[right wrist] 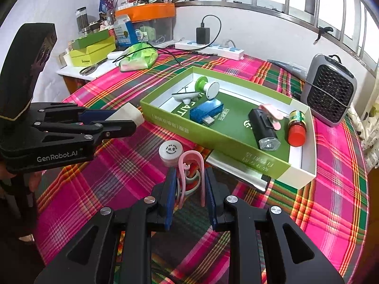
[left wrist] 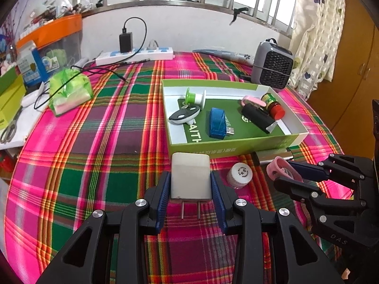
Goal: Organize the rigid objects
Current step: 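Lift the charger and pink clip with both tools and carry them over the tray, then lower the charger and pink clip into the tray and open both tools, then withdraw both tools from the tray toward the remaining loose objects, then grasp the white round container with the left tool while the right tool grasps the silver case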
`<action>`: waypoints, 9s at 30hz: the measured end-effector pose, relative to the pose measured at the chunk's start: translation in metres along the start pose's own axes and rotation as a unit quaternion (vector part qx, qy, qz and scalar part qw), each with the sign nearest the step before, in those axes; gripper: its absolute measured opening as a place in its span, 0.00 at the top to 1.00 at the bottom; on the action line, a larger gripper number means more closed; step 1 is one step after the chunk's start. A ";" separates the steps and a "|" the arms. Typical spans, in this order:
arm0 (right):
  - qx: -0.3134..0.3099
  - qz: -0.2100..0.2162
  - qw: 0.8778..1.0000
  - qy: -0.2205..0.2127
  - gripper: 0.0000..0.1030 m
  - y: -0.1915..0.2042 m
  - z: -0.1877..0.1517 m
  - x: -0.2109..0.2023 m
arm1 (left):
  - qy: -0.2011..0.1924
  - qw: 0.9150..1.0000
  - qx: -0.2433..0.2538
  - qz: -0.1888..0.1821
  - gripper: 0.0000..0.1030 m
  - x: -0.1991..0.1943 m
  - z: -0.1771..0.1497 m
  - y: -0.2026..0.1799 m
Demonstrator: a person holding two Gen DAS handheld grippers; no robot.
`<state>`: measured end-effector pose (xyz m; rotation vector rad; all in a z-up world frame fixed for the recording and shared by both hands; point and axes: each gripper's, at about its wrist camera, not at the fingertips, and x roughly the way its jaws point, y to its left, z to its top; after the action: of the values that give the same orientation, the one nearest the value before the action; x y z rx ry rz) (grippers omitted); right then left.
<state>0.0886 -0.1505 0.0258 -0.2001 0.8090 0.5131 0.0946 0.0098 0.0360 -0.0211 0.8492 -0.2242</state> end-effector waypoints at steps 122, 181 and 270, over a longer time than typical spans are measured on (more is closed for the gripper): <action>0.044 -0.012 0.997 0.061 0.76 -0.082 0.101 0.119 | 0.018 1.000 0.018 -0.007 0.67 0.075 0.065 -0.019; 0.069 -0.032 0.997 0.014 0.59 -0.068 0.081 0.058 | -0.006 1.000 0.001 0.006 0.66 0.029 0.046 -0.010; -0.051 0.025 0.997 0.047 0.52 -0.020 0.010 0.046 | 0.043 0.999 0.008 -0.021 0.61 0.042 0.005 -0.008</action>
<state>0.1313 -0.1477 -0.0015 -0.3005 0.8828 0.5970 0.1239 -0.0071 0.0093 -0.0139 0.9333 -0.2728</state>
